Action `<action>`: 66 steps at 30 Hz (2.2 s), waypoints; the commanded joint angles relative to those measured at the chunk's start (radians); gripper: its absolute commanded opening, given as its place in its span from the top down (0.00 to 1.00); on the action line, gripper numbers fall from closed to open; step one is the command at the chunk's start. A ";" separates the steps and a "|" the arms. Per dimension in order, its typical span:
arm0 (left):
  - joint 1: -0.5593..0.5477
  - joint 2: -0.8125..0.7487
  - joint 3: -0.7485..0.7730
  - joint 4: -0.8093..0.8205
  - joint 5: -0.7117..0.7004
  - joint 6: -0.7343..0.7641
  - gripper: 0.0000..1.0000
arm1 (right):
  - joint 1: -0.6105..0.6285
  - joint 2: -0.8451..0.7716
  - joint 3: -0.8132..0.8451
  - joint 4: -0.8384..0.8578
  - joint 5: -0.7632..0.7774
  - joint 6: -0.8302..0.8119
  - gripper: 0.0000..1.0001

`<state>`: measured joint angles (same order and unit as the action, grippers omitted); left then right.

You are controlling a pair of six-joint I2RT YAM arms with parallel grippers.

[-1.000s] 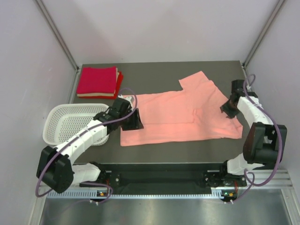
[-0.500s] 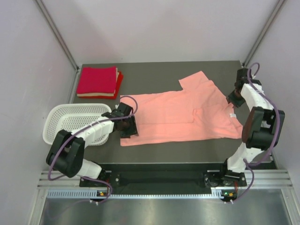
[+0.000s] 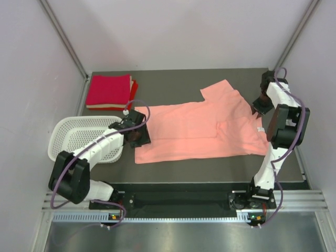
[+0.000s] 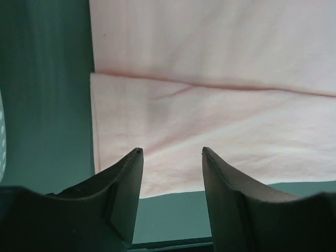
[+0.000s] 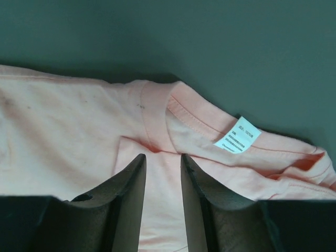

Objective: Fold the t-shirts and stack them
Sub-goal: Fold the tshirt

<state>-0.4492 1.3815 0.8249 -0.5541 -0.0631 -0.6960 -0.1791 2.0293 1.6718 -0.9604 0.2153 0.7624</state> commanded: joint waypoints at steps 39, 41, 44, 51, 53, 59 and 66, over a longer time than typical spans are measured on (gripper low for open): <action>-0.079 0.353 0.397 0.410 0.474 0.073 0.48 | 0.055 -0.093 -0.201 0.402 -0.221 -0.508 0.88; -0.080 0.401 0.428 0.437 0.500 0.069 0.48 | 0.055 -0.099 -0.198 0.399 -0.221 -0.515 0.96; -0.085 0.453 0.488 0.453 0.525 0.056 0.49 | 0.056 -0.101 -0.189 0.388 -0.194 -0.518 1.00; -0.132 0.591 0.615 0.528 0.580 0.082 0.49 | 0.053 -0.126 -0.195 0.385 -0.200 -0.534 0.86; -0.163 0.620 0.652 0.531 0.588 0.101 0.49 | 0.040 -0.151 -0.219 0.403 -0.264 -0.569 0.77; -0.241 0.770 0.853 0.467 0.540 0.156 0.50 | -0.006 -0.135 -0.212 0.408 -0.422 -0.604 0.69; -0.293 0.922 1.011 0.471 0.470 0.170 0.50 | -0.051 -0.096 -0.196 0.385 -0.470 -0.614 0.69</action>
<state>-0.7326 2.2616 1.7657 -0.1055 0.4553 -0.5610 -0.2131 1.9251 1.4403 -0.5716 -0.2062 0.1741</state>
